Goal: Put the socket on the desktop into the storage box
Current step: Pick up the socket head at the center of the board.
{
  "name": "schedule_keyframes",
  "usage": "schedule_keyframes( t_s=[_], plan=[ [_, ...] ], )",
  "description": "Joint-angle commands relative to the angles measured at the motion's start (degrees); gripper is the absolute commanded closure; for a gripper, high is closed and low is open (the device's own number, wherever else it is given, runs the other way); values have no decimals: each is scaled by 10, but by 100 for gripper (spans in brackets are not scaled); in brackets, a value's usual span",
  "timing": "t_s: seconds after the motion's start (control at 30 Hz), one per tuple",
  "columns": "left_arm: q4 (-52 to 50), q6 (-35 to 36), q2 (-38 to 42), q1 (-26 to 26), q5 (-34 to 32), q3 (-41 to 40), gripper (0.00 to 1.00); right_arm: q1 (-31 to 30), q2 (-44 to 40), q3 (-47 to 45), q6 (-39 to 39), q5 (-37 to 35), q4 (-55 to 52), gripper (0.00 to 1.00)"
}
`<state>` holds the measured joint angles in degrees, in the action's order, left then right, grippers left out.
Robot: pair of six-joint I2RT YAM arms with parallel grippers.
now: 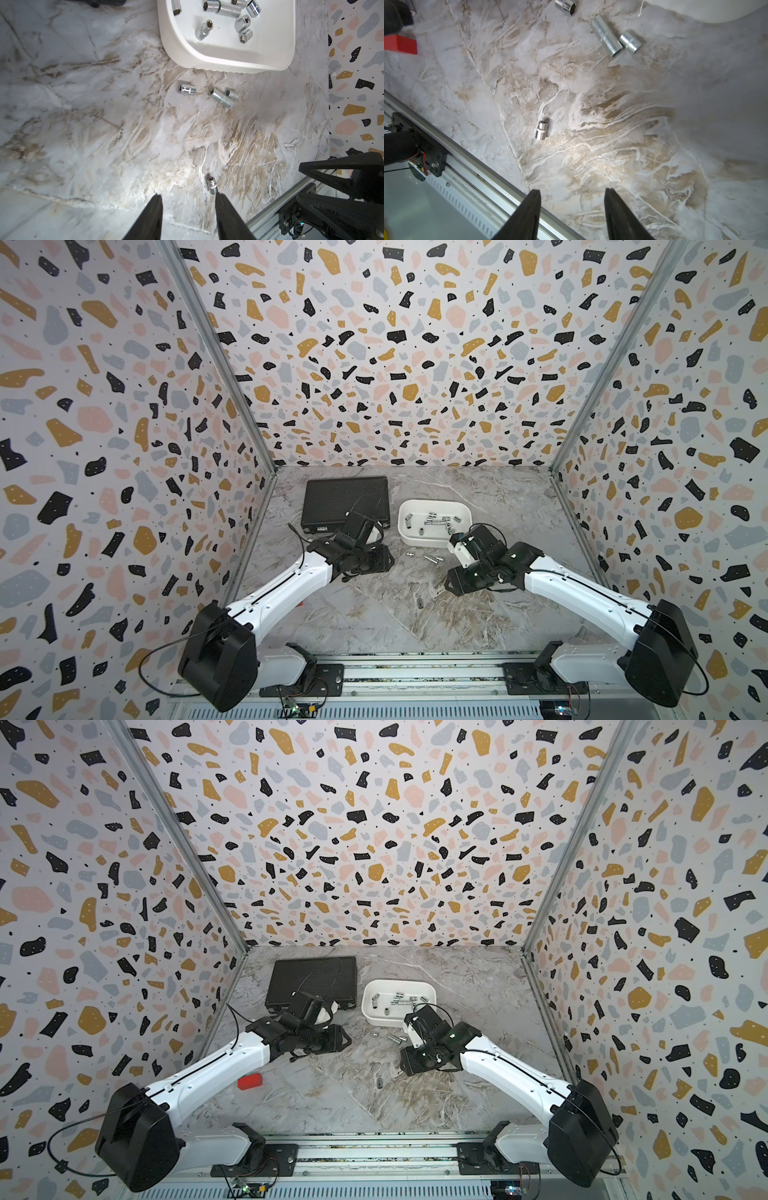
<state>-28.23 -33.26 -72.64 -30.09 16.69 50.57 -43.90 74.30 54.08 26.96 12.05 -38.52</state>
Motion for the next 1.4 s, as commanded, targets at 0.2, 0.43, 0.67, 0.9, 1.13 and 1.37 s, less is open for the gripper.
schedule_keyframes(
  t_s=[0.2, 0.43, 0.67, 0.9, 1.13, 1.37],
  plan=[
    [-5, -38, 78, 18, 12, -88, 53, -56, 45, 34, 20, -32, 7, 46],
    [-3, -61, 122, 26, 14, -134, 52, -75, 94, 61, 21, -37, 4, 46],
    [-11, -85, 160, 34, 5, -163, 51, -95, 161, 104, 10, -33, -8, 47],
    [-20, -96, 185, 40, 8, -182, 50, -107, 229, 153, 1, -39, -34, 49],
    [-18, -103, 191, 43, 8, -191, 50, -115, 281, 187, -3, -41, -60, 51],
    [-17, -103, 192, 45, 11, -195, 50, -121, 316, 208, -5, -40, -74, 52]
  ],
)
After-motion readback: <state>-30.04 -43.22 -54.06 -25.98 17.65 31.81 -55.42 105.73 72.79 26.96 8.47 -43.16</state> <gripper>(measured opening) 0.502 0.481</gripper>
